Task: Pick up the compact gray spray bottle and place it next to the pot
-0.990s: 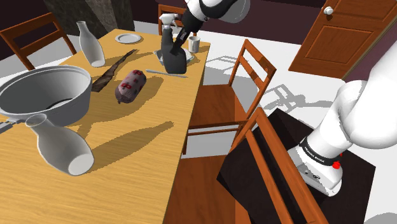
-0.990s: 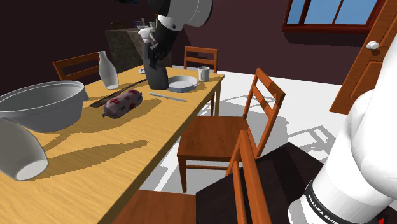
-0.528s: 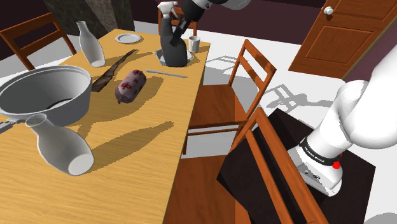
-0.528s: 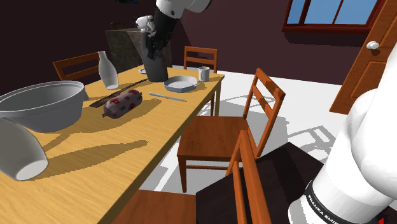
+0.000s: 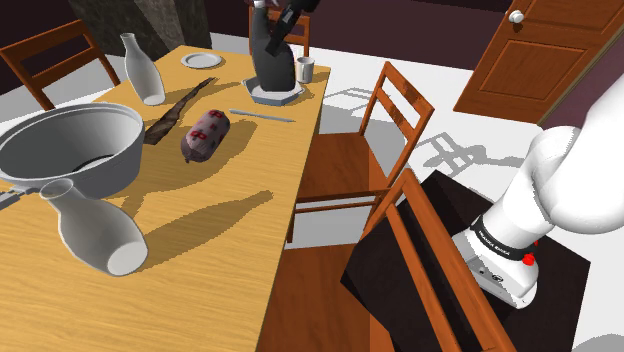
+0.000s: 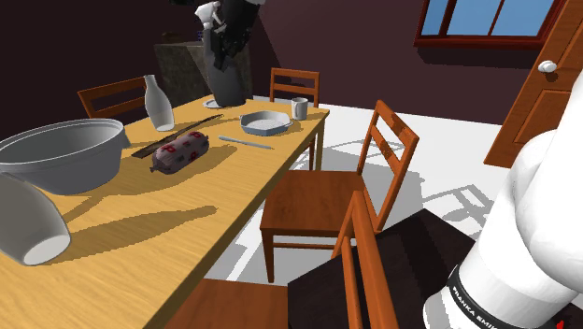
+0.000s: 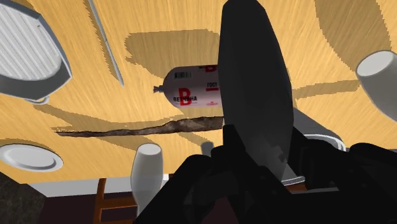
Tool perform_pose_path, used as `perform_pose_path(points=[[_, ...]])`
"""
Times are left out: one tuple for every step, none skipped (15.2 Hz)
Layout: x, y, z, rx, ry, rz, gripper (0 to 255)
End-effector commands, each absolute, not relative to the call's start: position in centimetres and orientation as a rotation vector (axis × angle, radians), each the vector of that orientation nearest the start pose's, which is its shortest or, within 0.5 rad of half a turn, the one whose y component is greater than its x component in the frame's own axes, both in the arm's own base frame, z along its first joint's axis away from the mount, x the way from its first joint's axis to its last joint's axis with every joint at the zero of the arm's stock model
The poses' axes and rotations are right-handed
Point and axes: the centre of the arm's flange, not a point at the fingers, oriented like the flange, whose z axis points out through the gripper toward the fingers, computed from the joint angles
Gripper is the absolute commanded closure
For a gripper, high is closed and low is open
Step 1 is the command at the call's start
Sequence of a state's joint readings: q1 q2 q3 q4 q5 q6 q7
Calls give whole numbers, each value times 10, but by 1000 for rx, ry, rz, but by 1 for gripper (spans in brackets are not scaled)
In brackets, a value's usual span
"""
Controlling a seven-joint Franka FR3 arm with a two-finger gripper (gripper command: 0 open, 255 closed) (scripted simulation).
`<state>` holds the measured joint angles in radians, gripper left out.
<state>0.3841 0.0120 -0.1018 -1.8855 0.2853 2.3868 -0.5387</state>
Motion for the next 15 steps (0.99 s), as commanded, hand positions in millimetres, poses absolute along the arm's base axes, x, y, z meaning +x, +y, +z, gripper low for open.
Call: perform_pose_path(points=[[580,171,560,-2714,-932,-753,255],[580,171,565,-2714,-932,-753,255],[580,171,570,-2714,-932,-753,255],[580,171,576,-2714,-932,-753,255],[580,171,581,-2714,-932,-753,255],[580,171,586,-2714,-932,-753,255],[580,171,591,-2714,-932,-753,255],[580,171,597,-2714,-932,-753,255],[580,171,602,-2714,-932,-753,255],[580,171,607,-2714,-932,-753,255],[580,171,611,-2714,-932,-753,255],[582,183,608,-2714,-932,-753,255],[584,196,604,-2714,-932,-753,255],[587,209,601,-2714,-932,-753,255],[589,221,598,-2714,-932,-753,255]])
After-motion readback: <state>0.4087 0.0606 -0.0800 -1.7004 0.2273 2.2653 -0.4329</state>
